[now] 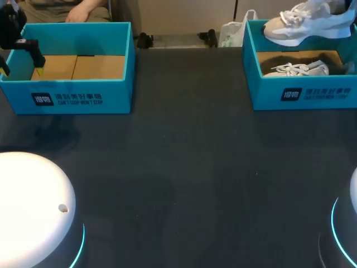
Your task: Take the shoe out of the shoebox, open the shoe tongue, remove and reinsert the insole, then place the shoe into the shoebox
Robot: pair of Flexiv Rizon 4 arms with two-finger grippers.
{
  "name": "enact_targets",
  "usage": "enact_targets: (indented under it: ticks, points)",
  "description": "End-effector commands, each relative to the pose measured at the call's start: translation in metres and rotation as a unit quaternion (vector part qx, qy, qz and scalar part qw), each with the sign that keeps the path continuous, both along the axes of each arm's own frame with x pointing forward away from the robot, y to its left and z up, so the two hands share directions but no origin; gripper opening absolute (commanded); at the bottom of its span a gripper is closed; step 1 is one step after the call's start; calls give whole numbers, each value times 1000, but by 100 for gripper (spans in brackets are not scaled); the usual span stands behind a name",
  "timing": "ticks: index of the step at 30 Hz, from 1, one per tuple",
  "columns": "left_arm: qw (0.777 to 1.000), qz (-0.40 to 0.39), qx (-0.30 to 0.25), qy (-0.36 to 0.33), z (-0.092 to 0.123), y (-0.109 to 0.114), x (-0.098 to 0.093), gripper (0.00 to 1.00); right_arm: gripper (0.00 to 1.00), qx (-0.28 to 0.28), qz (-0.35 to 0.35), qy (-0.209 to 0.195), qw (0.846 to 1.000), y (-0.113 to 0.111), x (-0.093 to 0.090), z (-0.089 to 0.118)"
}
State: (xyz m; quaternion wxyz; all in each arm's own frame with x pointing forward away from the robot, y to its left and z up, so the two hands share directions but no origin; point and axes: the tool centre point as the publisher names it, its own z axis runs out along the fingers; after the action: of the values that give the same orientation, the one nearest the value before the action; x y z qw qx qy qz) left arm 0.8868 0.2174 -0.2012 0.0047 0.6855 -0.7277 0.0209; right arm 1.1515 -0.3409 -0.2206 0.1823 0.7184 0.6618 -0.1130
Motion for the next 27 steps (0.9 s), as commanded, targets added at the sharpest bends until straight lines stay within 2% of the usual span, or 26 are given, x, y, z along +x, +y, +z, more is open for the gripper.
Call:
enact_targets:
  ticks: [1, 6, 27]
  points:
    - [1000, 0, 1, 0, 0, 0, 0, 100, 0, -1, 7, -3, 1000, -5, -7, -10]
    - [1000, 0, 1, 0, 0, 0, 0, 100, 0, 2, 11, 6, 1000, -9, -8, -21]
    - [1000, 0, 1, 0, 0, 0, 0, 100, 0, 2, -29, 4, 1000, -8, 23, -51]
